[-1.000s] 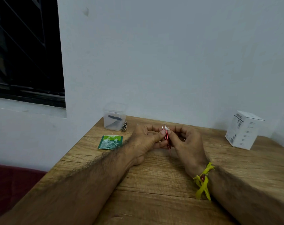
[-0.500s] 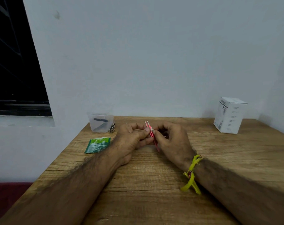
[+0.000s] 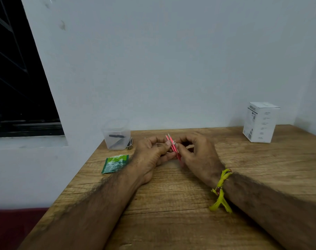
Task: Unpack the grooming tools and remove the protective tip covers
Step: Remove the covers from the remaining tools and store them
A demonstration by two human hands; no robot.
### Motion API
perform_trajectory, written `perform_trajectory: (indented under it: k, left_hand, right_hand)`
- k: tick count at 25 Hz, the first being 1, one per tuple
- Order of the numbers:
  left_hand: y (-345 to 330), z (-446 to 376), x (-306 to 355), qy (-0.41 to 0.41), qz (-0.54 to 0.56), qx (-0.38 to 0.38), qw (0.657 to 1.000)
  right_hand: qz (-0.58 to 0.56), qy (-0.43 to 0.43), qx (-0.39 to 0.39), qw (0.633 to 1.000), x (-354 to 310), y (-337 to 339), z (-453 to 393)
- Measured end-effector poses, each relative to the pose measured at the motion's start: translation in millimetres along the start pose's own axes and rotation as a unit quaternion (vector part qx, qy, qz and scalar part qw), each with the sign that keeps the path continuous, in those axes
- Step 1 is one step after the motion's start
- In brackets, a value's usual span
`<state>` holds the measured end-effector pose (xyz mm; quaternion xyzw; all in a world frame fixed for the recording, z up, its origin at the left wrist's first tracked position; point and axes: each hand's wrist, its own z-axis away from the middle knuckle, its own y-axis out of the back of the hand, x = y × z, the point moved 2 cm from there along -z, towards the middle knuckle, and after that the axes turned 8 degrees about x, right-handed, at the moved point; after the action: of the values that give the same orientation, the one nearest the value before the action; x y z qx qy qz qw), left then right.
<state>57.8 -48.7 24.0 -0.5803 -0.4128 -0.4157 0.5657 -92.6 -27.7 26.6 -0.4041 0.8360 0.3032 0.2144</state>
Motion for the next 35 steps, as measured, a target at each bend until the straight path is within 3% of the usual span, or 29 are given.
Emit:
perform_trajectory:
  k: [6,35]
  left_hand:
    - [-1.4,-1.3,-1.8,-0.004,-0.019,0.010,1.000]
    - [-2.2,-4.8,-2.8,-0.009,-0.024,0.001,1.000]
  right_hand:
    - [0.003,0.022,0.018,1.000,1.0,0.1,0.0]
    - [-0.005,0.024,-0.079,0.997,10.5,16.3,4.8]
